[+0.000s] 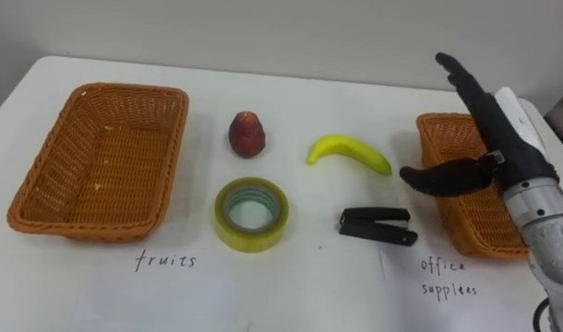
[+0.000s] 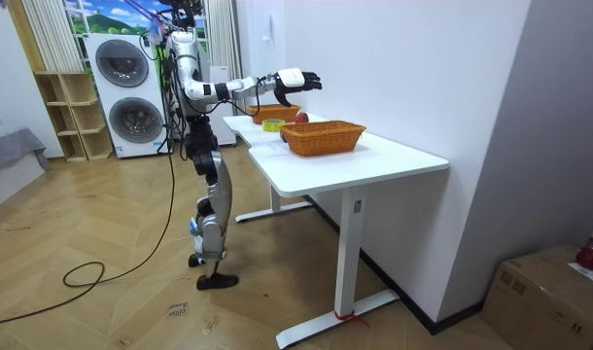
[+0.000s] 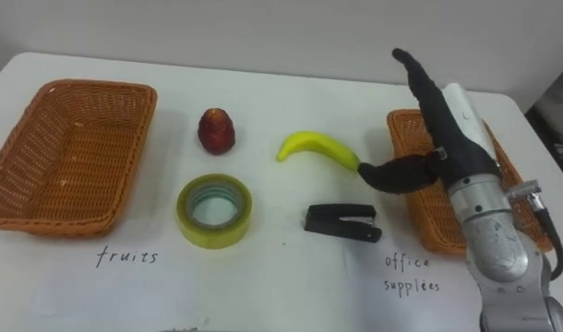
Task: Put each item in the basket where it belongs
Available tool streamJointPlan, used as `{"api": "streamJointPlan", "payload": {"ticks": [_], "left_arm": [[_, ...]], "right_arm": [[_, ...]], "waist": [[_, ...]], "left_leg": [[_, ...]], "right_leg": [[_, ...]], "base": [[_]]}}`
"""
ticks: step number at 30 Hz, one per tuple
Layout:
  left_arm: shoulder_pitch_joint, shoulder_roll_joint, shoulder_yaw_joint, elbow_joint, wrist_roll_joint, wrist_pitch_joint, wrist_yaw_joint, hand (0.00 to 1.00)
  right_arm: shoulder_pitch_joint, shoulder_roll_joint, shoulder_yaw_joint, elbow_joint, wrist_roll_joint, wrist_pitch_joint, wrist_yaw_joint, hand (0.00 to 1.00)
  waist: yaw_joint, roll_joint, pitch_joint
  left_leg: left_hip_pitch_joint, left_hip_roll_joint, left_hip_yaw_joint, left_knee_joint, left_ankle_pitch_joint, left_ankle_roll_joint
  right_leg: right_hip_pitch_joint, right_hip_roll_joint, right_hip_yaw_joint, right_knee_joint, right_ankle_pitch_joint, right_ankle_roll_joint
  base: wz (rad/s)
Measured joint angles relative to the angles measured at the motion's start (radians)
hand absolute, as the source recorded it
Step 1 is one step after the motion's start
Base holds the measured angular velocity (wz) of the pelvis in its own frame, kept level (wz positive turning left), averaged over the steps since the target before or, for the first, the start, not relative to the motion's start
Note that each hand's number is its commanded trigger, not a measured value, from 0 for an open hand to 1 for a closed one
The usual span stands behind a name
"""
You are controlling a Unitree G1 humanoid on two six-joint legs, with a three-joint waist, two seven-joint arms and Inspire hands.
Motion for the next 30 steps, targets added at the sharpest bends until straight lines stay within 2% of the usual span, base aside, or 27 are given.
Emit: {"api": "streamJointPlan", "payload": {"ticks": [1, 5, 9, 14, 16, 19, 30], "left_arm": [[0.000, 0.000, 0.000, 0.000, 0.010, 0.004, -0.001, 0.00], [0.003, 0.000, 0.001, -0.001, 0.023, 0.011, -0.012, 0.00], [0.004, -0.001, 0.000, -0.003, 0.025, 0.018, -0.023, 0.00], [0.004, -0.001, 0.000, -0.003, 0.028, 0.024, -0.033, 0.00], [0.004, -0.001, 0.000, -0.003, 0.028, 0.024, -0.033, 0.00], [-0.001, -0.001, -0.001, -0.003, 0.028, 0.024, -0.033, 0.00], [-0.012, -0.001, -0.002, -0.004, 0.028, 0.024, -0.033, 0.00]], "right_arm": [[0.002, 0.000, 0.008, 0.001, -0.001, 0.002, 0.007, 0.00], [0.010, 0.000, 0.032, 0.004, -0.019, 0.010, 0.035, 0.00], [0.025, 0.000, 0.060, 0.007, -0.038, 0.040, 0.067, 0.00], [0.033, 0.000, 0.065, 0.007, -0.053, 0.049, 0.099, 0.00], [0.033, 0.000, 0.065, 0.013, -0.059, 0.053, 0.109, 0.00], [0.035, 0.000, 0.065, 0.019, -0.072, 0.056, 0.119, 0.00], [0.035, 0.000, 0.065, 0.020, -0.108, 0.056, 0.153, 0.00]], "waist": [[0.000, -0.003, -0.0032], [0.003, -0.001, -0.0043], [0.004, -0.004, -0.0057], [0.006, -0.009, -0.0024], [0.013, -0.015, 0.0019], [0.022, -0.022, 0.0018], [0.025, -0.013, 0.0065]], "left_leg": [[0.000, 0.000, 0.000, 0.000, 0.000, 0.000], [0.003, 0.000, 0.001, 0.001, 0.000, 0.000], [0.006, 0.000, 0.001, 0.001, 0.000, 0.000], [0.009, 0.000, 0.001, 0.002, 0.000, 0.000], [0.010, 0.000, 0.001, 0.002, 0.000, 0.000], [0.004, -0.001, 0.001, 0.001, 0.000, 0.000], [-0.003, 0.000, -0.001, -0.003, 0.000, 0.000]], "right_leg": [[0.000, 0.000, 0.001, 0.000, 0.000, 0.000], [0.000, -0.002, 0.002, -0.001, 0.000, 0.000], [0.001, -0.004, 0.002, -0.001, 0.000, 0.000], [0.002, -0.005, 0.004, 0.000, 0.000, 0.000], [0.003, -0.004, 0.005, 0.000, 0.000, 0.000], [0.002, -0.004, 0.005, -0.001, 0.000, 0.000], [0.001, 0.000, 0.005, -0.015, 0.002, 0.001]], "base": [[0.00], [0.00], [0.00], [0.00], [0.00], [0.00], [0.00]]}}
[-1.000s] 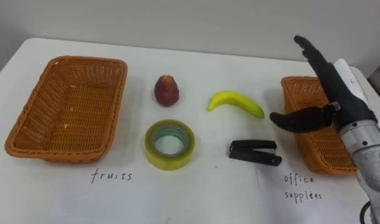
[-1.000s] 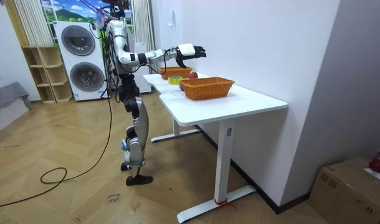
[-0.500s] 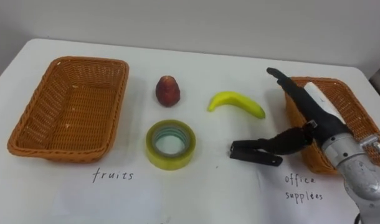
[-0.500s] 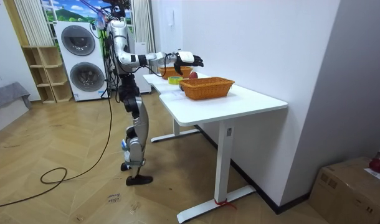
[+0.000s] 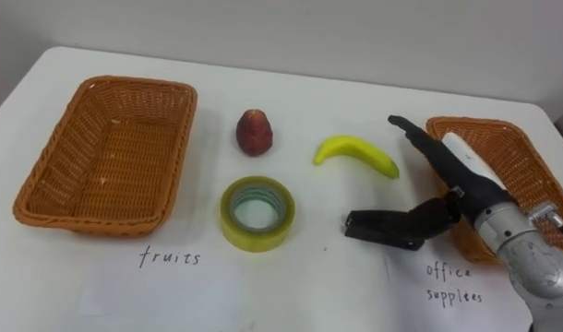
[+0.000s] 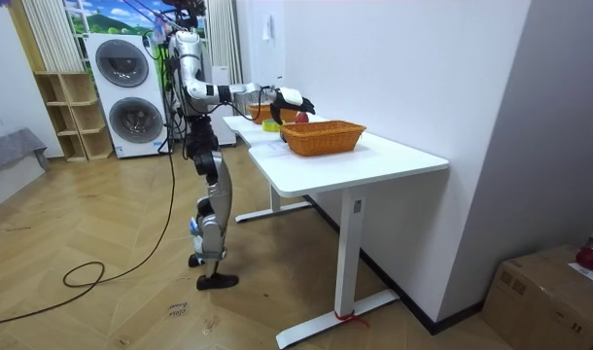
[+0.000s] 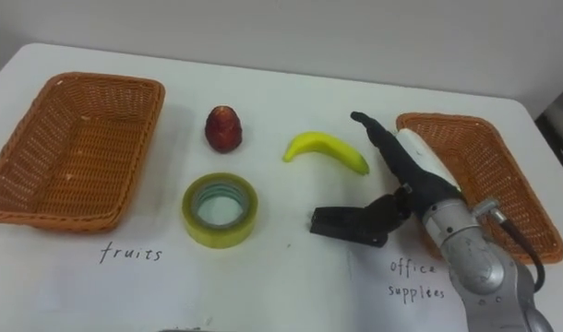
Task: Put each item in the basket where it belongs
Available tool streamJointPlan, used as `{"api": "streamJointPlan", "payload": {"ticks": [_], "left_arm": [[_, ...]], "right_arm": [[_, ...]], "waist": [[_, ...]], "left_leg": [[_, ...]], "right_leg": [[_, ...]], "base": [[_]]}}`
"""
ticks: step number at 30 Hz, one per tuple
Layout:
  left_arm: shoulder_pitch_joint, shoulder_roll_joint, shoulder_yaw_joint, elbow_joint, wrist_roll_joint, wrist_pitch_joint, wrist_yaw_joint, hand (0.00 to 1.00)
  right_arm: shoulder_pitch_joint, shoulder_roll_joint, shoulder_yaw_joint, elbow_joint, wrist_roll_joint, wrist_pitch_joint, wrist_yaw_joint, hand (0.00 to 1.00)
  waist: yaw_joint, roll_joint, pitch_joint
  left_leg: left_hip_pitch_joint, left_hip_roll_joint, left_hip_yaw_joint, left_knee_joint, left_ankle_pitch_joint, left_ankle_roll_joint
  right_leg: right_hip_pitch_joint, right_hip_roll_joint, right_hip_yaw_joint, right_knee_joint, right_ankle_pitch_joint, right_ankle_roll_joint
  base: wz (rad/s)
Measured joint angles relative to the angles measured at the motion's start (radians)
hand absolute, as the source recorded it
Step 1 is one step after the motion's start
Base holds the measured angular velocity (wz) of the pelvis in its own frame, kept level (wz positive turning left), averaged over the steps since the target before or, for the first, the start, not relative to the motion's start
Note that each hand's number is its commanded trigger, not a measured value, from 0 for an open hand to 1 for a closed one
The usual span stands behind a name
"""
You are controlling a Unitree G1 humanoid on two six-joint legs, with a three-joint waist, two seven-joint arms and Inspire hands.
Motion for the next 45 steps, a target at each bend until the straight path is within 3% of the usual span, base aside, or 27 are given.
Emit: {"api": "streamJointPlan", "payload": {"ticks": [18, 45], "left_arm": [[-0.001, 0.000, 0.000, -0.022, 0.001, 0.000, -0.007, 0.00], [-0.016, 0.000, -0.001, -0.016, 0.000, -0.001, -0.007, 0.00]], "right_arm": [[0.000, 0.000, 0.000, 0.022, -0.017, 0.008, 0.076, 0.00], [0.003, 0.001, 0.051, 0.060, -0.162, 0.009, 0.120, 0.00]], "waist": [[0.001, -0.009, -0.0059], [0.022, -0.018, -0.0005]], "left_leg": [[-0.001, 0.000, -0.007, 0.003, 0.000, 0.000], [-0.016, -0.002, -0.017, 0.006, 0.000, 0.000]], "right_leg": [[0.004, -0.002, 0.000, 0.000, 0.001, -0.001], [-0.004, 0.002, -0.004, -0.002, 0.002, 0.000]], "base": [[0.00], [0.00]]}}
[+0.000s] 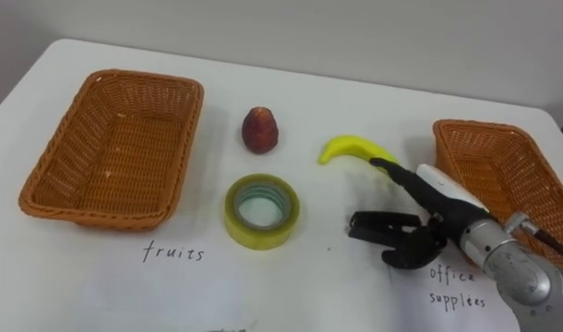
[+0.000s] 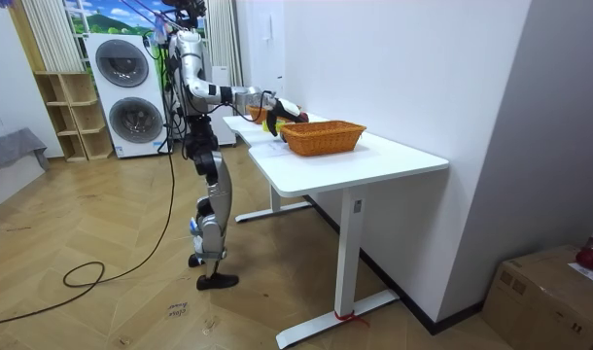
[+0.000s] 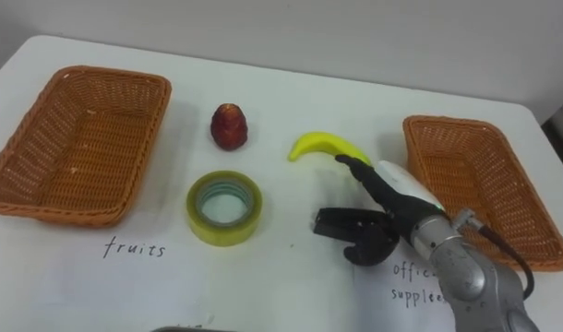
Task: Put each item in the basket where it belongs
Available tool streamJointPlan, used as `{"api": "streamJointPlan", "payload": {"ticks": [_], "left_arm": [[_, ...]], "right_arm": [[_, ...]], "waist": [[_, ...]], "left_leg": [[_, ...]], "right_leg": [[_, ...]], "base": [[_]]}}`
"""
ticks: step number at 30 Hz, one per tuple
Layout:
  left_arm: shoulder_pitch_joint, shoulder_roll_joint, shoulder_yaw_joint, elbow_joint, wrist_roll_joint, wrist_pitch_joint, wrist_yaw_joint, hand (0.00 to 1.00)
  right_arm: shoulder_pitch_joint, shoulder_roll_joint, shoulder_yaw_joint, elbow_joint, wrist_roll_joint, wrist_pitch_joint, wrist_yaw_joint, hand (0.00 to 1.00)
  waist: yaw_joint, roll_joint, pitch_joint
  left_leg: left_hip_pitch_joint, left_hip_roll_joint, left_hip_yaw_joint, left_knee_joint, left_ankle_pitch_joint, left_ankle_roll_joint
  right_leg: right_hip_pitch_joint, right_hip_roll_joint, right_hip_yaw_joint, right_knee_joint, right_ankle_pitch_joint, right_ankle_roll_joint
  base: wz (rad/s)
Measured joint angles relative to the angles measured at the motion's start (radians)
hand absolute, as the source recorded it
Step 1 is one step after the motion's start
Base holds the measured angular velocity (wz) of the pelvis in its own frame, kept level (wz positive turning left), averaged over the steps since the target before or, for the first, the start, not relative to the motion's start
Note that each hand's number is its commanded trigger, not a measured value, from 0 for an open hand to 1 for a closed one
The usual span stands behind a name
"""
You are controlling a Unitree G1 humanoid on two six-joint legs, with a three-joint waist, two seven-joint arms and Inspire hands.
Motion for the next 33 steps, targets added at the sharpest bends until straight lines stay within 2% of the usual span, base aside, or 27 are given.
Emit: {"api": "streamJointPlan", "payload": {"ticks": [7, 12, 15, 29, 33], "left_arm": [[-0.006, 0.001, 0.000, -0.005, 0.000, 0.000, 0.000, 0.00], [-0.005, 0.002, 0.000, -0.008, 0.000, 0.000, 0.000, 0.00], [-0.006, 0.002, 0.001, -0.008, 0.000, 0.000, 0.000, 0.00], [-0.006, 0.002, 0.000, -0.008, -0.001, 0.000, 0.002, 0.00], [-0.002, 0.002, 0.000, -0.008, -0.012, 0.002, 0.006, 0.00]], "right_arm": [[0.008, 0.000, 0.029, 0.001, -0.001, 0.000, 0.010, 0.00], [0.018, 0.000, 0.029, 0.001, -0.013, 0.004, 0.018, 0.00], [0.018, 0.000, 0.029, 0.001, -0.035, 0.020, 0.020, 0.00], [0.019, 0.000, 0.029, 0.001, -0.064, 0.022, 0.020, 0.00], [0.019, 0.000, 0.029, 0.001, -0.073, 0.044, 0.020, 0.00]], "waist": [[0.005, 0.000, -0.0006], [0.005, -0.001, -0.0013], [0.004, -0.001, -0.0018], [0.004, -0.003, -0.0026], [0.003, -0.006, -0.0040]], "left_leg": [[0.000, 0.001, -0.001, -0.001, 0.000, 0.000], [0.001, 0.000, 0.000, -0.001, 0.000, 0.000], [0.001, 0.000, 0.000, -0.001, 0.000, 0.000], [0.001, 0.001, 0.000, 0.001, 0.000, 0.000], [0.002, 0.001, 0.000, 0.002, 0.000, 0.000]], "right_leg": [[0.000, 0.000, -0.001, 0.000, 0.000, 0.000], [0.001, 0.000, 0.000, 0.000, 0.001, 0.001], [0.002, -0.001, 0.000, 0.000, 0.001, 0.001], [0.002, -0.002, 0.000, 0.000, 0.002, 0.000], [0.003, -0.004, -0.001, 0.000, 0.002, 0.000]], "base": [[0.00], [0.00], [0.00], [0.00], [0.00]]}}
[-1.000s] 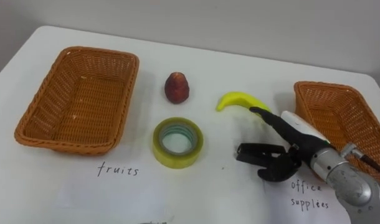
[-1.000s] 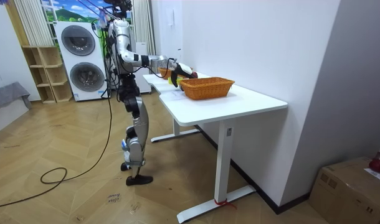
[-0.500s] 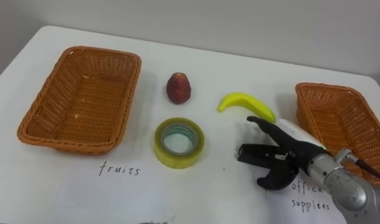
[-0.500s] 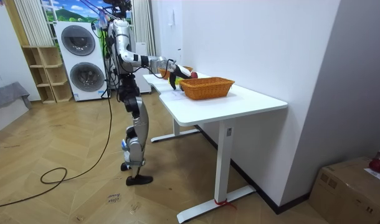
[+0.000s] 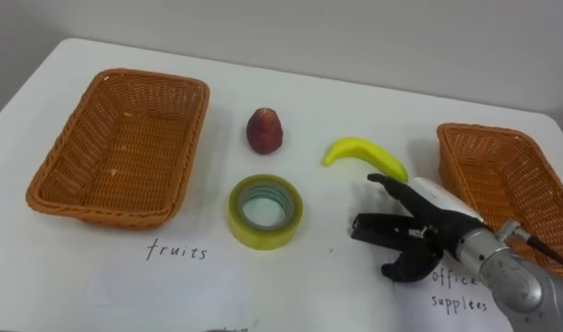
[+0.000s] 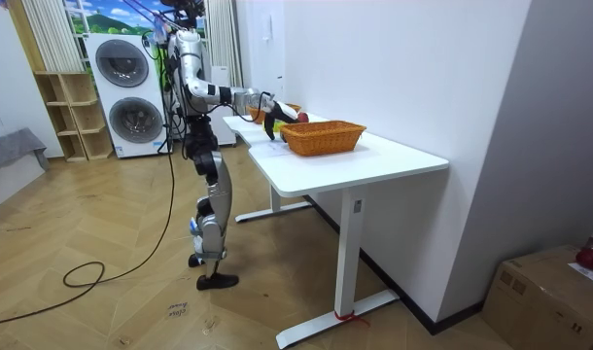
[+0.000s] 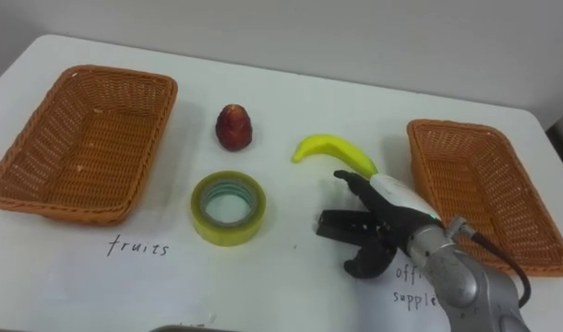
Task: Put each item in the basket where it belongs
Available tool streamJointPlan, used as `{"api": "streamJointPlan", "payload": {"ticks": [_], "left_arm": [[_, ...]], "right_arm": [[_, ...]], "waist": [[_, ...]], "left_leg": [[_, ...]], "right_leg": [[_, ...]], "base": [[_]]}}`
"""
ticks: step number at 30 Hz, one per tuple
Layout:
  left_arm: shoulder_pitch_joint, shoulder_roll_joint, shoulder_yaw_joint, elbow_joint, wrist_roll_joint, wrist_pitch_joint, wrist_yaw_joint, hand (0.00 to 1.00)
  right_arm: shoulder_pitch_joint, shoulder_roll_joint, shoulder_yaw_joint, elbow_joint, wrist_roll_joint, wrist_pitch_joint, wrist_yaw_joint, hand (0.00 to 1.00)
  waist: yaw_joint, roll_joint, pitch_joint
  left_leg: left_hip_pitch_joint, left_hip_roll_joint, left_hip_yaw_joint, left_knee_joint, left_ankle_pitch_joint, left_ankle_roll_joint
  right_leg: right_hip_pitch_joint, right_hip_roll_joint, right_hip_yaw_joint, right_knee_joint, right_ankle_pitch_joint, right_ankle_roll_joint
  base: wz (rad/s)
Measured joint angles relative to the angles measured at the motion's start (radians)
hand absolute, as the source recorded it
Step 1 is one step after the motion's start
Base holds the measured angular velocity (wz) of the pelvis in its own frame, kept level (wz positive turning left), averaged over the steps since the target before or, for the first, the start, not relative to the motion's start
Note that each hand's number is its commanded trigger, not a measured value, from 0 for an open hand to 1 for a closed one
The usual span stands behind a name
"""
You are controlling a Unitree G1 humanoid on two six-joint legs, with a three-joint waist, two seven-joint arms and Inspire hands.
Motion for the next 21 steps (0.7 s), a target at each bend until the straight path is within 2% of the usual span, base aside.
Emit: {"api": "streamJointPlan", "payload": {"ticks": [4, 16, 21], "left_arm": [[0.003, 0.000, 0.000, 0.000, -0.008, 0.001, 0.004, 0.00], [0.000, -0.001, 0.000, -0.004, -0.007, 0.001, 0.022, 0.00], [-0.005, -0.001, 0.001, -0.014, -0.007, 0.009, 0.027, 0.00]], "right_arm": [[0.000, 0.000, 0.000, 0.000, -0.004, 0.019, 0.000, 0.00], [-0.001, 0.000, 0.008, 0.001, -0.049, 0.022, 0.022, 0.00], [-0.003, 0.000, 0.022, 0.009, -0.049, 0.059, 0.027, 0.00]], "waist": [[0.001, -0.001, 0.0002], [0.007, -0.002, 0.0011], [0.021, -0.002, 0.0018]], "left_leg": [[0.000, 0.000, 0.000, 0.001, 0.000, 0.000], [0.001, 0.001, 0.004, 0.003, 0.000, 0.000], [0.017, 0.002, 0.015, -0.007, 0.000, 0.000]], "right_leg": [[0.000, 0.000, -0.001, 0.000, 0.001, 0.000], [0.000, 0.004, 0.002, 0.000, 0.004, -0.001], [0.006, 0.005, 0.010, -0.001, 0.007, -0.001]], "base": [[0.00], [0.00], [-0.08]]}}
